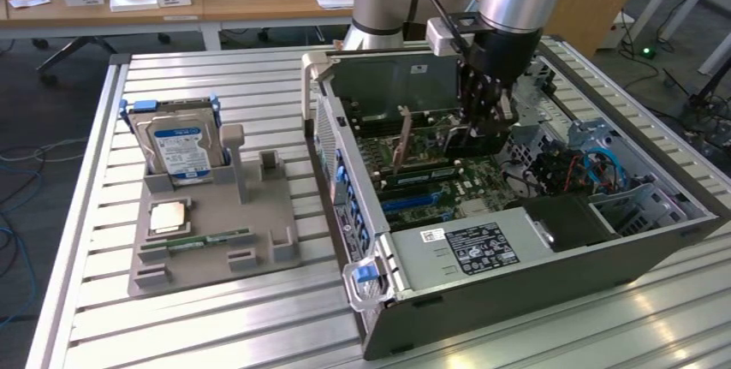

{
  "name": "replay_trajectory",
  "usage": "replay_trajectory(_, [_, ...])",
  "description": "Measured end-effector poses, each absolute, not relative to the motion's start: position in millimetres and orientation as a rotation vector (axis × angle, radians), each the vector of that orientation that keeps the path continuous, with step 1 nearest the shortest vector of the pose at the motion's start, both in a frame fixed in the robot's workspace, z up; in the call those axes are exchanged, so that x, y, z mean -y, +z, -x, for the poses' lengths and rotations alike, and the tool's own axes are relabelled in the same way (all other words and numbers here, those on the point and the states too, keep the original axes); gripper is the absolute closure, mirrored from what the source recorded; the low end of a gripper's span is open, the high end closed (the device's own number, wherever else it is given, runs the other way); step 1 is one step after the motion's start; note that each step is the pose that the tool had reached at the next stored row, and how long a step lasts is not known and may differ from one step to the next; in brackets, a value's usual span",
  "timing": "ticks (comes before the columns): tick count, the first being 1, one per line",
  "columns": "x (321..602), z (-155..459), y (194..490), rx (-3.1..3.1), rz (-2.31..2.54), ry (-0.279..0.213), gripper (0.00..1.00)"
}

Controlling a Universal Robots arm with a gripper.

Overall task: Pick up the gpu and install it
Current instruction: 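Insert the gpu into the slot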

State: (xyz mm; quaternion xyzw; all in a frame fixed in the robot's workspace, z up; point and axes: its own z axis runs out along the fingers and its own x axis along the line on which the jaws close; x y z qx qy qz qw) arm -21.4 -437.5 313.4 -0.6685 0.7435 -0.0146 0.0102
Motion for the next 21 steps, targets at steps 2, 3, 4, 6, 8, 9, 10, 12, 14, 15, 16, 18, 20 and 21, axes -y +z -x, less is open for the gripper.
replay_trajectory(2, [437.5, 21.5, 313.2, -2.322, 2.088, -0.043, 0.73])
replay_trajectory(3, [437.5, 21.4, 312.7, -2.322, 2.087, -0.043, 0.73])
replay_trajectory(4, [437.5, 21.4, 312.2, -2.322, 2.088, -0.043, 0.73])
replay_trajectory(6, [437.5, 21.4, 311.3, -2.32, 2.09, -0.042, 0.73])
replay_trajectory(8, [437.5, 21.4, 310.5, -2.318, 2.093, -0.042, 0.73])
replay_trajectory(9, [437.5, 21.4, 310.1, -2.317, 2.095, -0.041, 0.73])
replay_trajectory(10, [437.5, 21.4, 309.7, -2.316, 2.097, -0.041, 0.73])
replay_trajectory(12, [437.5, 21.4, 309.1, -2.311, 2.103, -0.04, 0.73])
replay_trajectory(14, [437.5, 21.4, 308.4, -2.304, 2.111, -0.039, 0.73])
replay_trajectory(15, [437.6, 21.4, 308.3, -2.302, 2.114, -0.039, 0.73])
replay_trajectory(16, [437.6, 21.4, 308.2, -2.3, 2.117, -0.039, 0.73])
replay_trajectory(18, [437.5, 21.4, 308.1, -2.299, 2.118, -0.038, 0.73])
replay_trajectory(20, [437.5, 21.4, 308.0, -2.299, 2.118, -0.038, 0.73])
replay_trajectory(21, [437.5, 21.4, 308.0, -2.299, 2.118, -0.038, 0.73])
